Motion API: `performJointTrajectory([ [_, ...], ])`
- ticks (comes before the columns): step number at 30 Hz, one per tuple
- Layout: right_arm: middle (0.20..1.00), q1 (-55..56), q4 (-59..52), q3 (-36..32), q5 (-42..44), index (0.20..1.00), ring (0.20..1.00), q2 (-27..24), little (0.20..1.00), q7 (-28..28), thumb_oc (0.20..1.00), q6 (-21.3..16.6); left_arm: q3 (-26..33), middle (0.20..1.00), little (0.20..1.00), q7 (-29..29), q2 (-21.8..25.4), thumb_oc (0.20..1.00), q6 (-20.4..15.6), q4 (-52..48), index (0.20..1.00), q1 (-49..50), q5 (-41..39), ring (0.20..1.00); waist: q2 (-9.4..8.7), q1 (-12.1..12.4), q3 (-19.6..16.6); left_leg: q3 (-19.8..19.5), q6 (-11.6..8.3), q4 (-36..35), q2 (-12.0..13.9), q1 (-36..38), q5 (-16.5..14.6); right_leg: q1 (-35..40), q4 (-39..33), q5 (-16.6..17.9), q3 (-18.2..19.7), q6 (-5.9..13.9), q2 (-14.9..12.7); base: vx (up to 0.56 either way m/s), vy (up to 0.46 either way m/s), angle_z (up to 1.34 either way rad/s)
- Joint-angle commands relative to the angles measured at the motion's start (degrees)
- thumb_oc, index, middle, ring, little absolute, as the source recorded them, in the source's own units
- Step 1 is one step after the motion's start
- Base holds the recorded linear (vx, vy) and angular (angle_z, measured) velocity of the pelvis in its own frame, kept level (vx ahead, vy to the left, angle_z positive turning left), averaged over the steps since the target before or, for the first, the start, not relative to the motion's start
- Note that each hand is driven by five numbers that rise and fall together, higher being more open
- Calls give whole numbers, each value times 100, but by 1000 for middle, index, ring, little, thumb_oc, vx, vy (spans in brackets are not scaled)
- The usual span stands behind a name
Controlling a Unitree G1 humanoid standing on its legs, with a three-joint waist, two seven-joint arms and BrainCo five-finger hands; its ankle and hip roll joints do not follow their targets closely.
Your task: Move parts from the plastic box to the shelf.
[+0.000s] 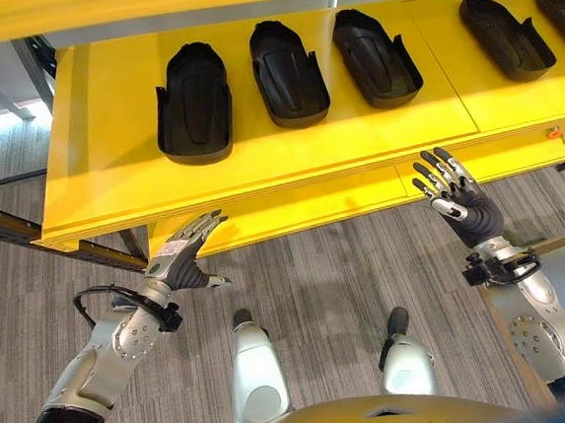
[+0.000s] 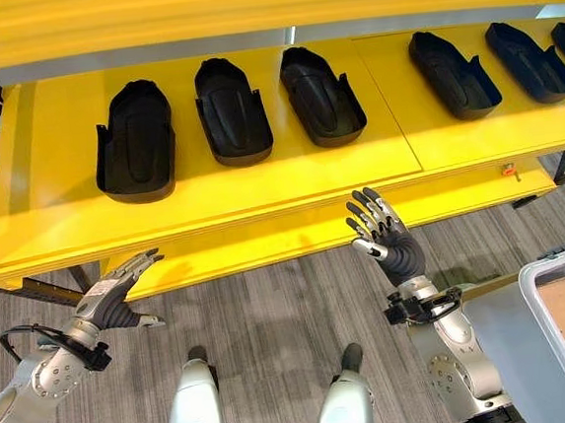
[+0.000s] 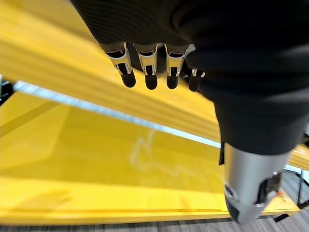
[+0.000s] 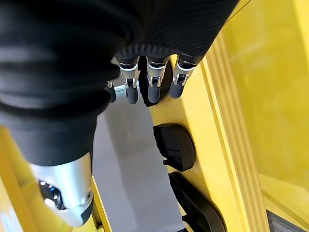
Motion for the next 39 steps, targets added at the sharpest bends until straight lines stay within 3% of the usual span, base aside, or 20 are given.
performJointTrajectory([
  [1, 1000, -269, -173, -192, -45, 1000, 1000, 30, 1000, 10, 1000, -300, 153, 1000, 1000, 231, -100, 1000, -38, -193, 1000, -128, 144, 1000, 58, 20, 55, 481, 437, -710, -110, 372, 421, -82, 1006, -730, 120, -193, -104, 0, 0, 0],
  [22, 1000, -244, -182, -285, -46, 1000, 1000, 10, 1000, 9, 1000, -248, 817, 1000, 1000, 783, -39, 1000, -3, -663, 1000, -242, 613, 1000, 47, -3, 28, 476, 380, -554, -47, 282, 257, -255, 1197, -898, 315, -180, -63, 14, 0, -2],
  [25, 1000, -260, -178, -282, -52, 1000, 1000, 4, 1000, -4, 1000, -250, 818, 1000, 1000, 818, -19, 1000, 2, -668, 1000, -272, 668, 1000, 44, -3, 52, 521, 413, -546, -58, 226, 368, -310, 1191, -807, 267, -237, -87, -23, 6, -1],
  [26, 1000, -263, -177, -272, -48, 1000, 1000, 10, 1000, -6, 1000, -249, 803, 1000, 1000, 826, -17, 1000, 8, -638, 1000, -293, 690, 1000, 51, -10, 25, 488, 373, -530, -39, 281, 233, -278, 1236, -925, 326, -182, -63, 0, 0, 0],
  [31, 1000, -278, -171, -267, -63, 1000, 1000, 11, 1000, -19, 1000, -248, 716, 1000, 1000, 852, -37, 1000, 28, -589, 1000, -427, 739, 1000, 53, -28, 18, 490, 371, -492, -34, 247, 220, -325, 1265, -935, 363, -186, -52, 3, 0, 0],
  [32, 1000, -283, -170, -274, -62, 1000, 1000, 4, 1000, -27, 1000, -254, 693, 1000, 1000, 878, -43, 1000, 44, -556, 1000, -481, 770, 1000, 39, -42, 40, 529, 414, -480, -50, 175, 347, -388, 1235, -815, 315, -238, -72, 6, 3, -4],
  [34, 1000, -290, -149, -240, 25, 1000, 1000, 19, 1000, -22, 1000, -234, 576, 1000, 1000, 881, -66, 1000, 78, -401, 1000, -601, 790, 1000, 40, -70, 2, 505, 374, -471, -40, 217, 209, -380, 1263, -923, 385, -184, -35, 4, 8, -7],
  [35, 1000, -294, -147, -250, 31, 1000, 1000, 17, 1000, -20, 1000, -238, 562, 1000, 1000, 889, -66, 1000, 75, -391, 1000, -623, 792, 1000, 33, -62, 27, 542, 415, -481, -58, 156, 343, -428, 1231, -806, 333, -239, -62, 6, 11, -4],
  [36, 1000, -297, -165, -234, 120, 1000, 1000, 37, 1000, -9, 1000, -216, 551, 1000, 1000, 865, -88, 1000, 110, -337, 1000, -667, 744, 1000, 41, -71, -2, 520, 379, -441, -34, 187, 195, -418, 1282, -924, 406, -189, -29, 0, 0, 0],
  [39, 1000, -300, -201, -243, 77, 1000, 1000, 36, 1000, -13, 1000, -222, 521, 1000, 1000, 869, -92, 1000, 130, -287, 1000, -702, 766, 1000, 35, -82, -2, 522, 381, -410, -29, 155, 187, -461, 1306, -924, 427, -190, -20, 27, -2, -1],
])
